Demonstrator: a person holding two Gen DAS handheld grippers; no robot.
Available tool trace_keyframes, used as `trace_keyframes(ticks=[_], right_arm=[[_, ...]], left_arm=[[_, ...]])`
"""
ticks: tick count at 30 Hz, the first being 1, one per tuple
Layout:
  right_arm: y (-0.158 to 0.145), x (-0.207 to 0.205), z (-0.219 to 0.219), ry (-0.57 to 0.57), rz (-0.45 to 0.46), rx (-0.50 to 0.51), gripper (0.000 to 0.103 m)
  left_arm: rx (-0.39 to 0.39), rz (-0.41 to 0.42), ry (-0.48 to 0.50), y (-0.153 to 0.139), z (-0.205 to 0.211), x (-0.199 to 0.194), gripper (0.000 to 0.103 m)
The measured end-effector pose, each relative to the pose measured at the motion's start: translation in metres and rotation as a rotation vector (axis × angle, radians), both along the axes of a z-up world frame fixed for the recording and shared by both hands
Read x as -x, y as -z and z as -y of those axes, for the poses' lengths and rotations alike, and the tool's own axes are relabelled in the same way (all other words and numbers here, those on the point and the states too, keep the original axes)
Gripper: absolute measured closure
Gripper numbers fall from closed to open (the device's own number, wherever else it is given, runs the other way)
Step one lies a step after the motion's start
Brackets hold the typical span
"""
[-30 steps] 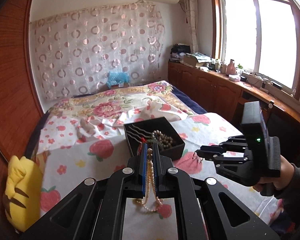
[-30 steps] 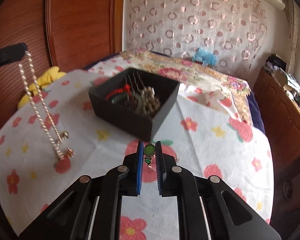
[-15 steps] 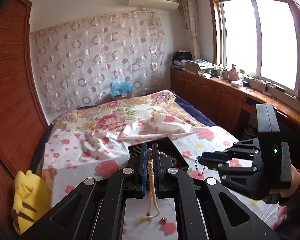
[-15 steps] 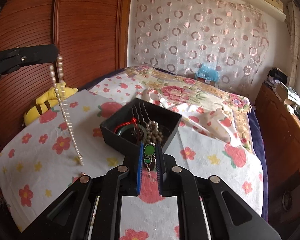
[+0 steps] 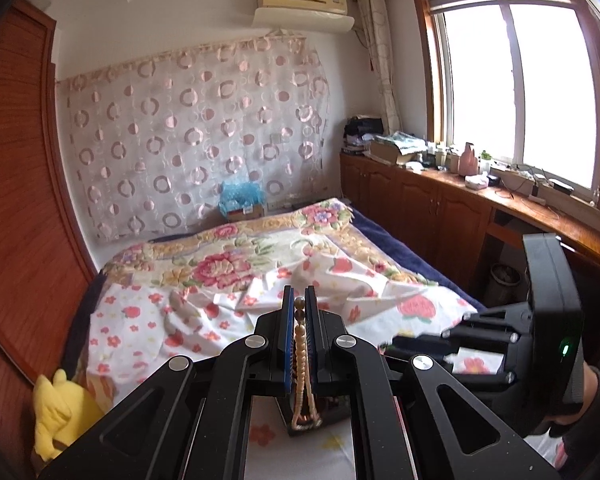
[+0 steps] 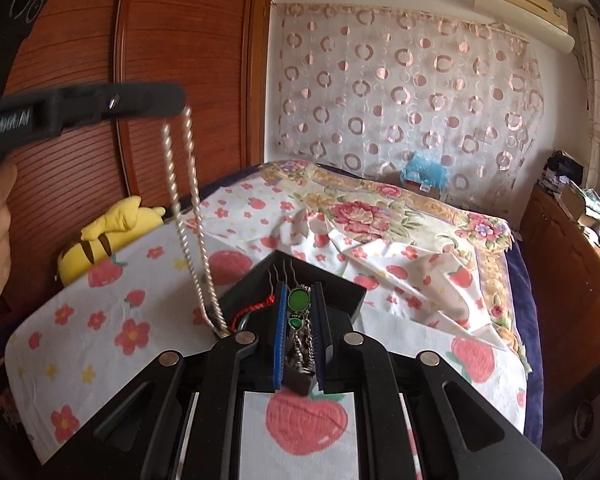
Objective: Organize jewelry
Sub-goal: 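Lift both necklaces and lower them into the black box, opening both tools, then grasp the flower earring with left while right grasps the gold ring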
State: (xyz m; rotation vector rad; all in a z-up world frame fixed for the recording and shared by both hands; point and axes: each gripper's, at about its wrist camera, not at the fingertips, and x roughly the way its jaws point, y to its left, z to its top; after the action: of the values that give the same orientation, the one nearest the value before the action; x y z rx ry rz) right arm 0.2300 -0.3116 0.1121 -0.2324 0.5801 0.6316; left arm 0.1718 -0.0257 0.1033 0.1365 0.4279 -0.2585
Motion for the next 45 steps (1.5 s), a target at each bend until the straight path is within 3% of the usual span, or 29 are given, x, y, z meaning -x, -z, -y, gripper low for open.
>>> trace_keyframes(ticks=[6, 15, 28, 33, 35, 45], right_arm=[[0.001, -0.015, -0.002, -0.009, -0.004, -0.011, 0.09], [0.008, -0.034, -0.005, -0.014, -0.031, -0.029, 0.09], [0.057, -0.053, -0.02, -0.034, -0.134, 0.003, 0.09], [0.063, -0.05, -0.02, -0.025, -0.14, 0.009, 0.089], [0.062, -0.047, -0.018, -0.017, -0.137, 0.014, 0.089], [0.067, -0.007, 0.0, 0.002, -0.153, 0.002, 0.089]], left_arm=[[0.019, 0.022, -0.004, -0.016, -0.003, -0.02, 0.099], [0.019, 0.001, 0.0, -0.012, -0.003, -0.049, 0.098], [0.016, -0.151, 0.005, 0.06, -0.009, -0.074, 0.098], [0.014, -0.197, 0.007, 0.08, -0.011, -0.072, 0.095], [0.011, -0.209, 0.003, 0.085, -0.012, -0.07, 0.089], [0.023, -0.25, -0.01, 0.111, -0.027, -0.038, 0.088]])
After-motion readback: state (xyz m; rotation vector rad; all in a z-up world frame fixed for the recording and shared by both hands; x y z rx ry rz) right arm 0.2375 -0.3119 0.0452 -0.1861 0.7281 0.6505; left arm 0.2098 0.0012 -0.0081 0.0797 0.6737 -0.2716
